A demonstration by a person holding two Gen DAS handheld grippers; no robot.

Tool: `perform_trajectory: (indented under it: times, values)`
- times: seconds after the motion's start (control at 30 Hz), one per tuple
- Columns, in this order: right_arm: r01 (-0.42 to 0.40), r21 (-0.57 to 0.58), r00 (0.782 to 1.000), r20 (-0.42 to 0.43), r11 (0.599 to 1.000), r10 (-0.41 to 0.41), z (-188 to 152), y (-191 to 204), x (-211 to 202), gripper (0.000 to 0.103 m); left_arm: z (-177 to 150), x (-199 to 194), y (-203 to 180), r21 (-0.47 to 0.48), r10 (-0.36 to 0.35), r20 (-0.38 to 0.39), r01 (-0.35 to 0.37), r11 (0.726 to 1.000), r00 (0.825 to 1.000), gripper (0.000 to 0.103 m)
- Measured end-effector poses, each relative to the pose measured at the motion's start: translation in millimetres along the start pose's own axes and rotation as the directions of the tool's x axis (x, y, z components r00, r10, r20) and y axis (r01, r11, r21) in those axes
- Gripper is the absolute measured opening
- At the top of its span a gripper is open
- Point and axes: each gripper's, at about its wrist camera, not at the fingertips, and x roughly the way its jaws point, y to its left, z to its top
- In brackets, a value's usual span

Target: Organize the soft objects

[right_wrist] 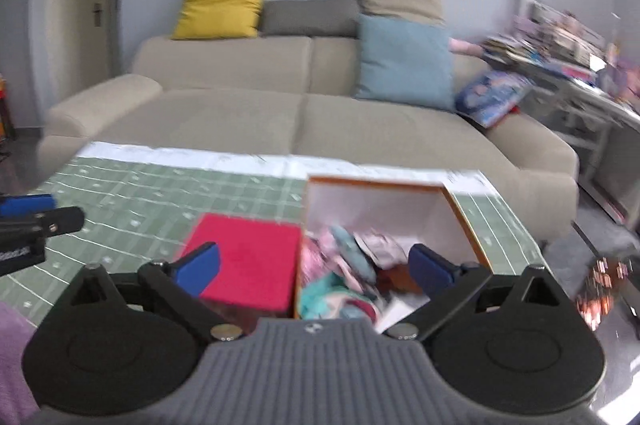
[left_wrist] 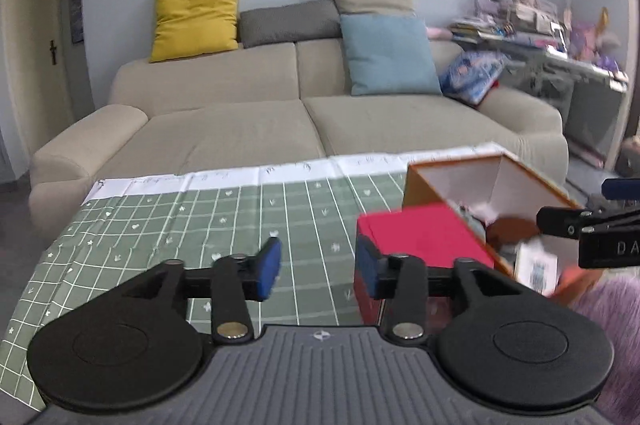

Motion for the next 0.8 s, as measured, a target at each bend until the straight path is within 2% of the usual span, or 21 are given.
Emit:
perform_trajectory:
  times: [0.1,0.2,0.53,0.8]
  values:
    - [0.035,0.014,0.999,-0.016,0.999,-0.035,-17.1,-2.7,5.2,0.098,-14.5,5.7,-2.2,0.035,0.007,-0.021,-0.006,0.999,1.000,0.071]
    - [0.033,0.067,0.998,-0.048,0.997,-0.030,-25.8,-5.7,11.6,0.098,-28.1,3.3,-0.4,0.067,0.026,-0.033,-0.023,0.997,0.999,0.078]
    - [0.028,0.079,0.994,-0.109,0.996,-0.020,-43.3,-4.6,26.6,0.098,-52.7,7.7,5.8,0.055,0.076,-0.145,-0.068,0.996,0.986,0.081]
    - [0.027,0.033,0.992,-0.123,0.999,-0.022,-45.7,3.8,29.5,0.098,-57.0,11.1,8.5,0.047,0.082,-0.177,-0.075,0.996,0.981,0.085]
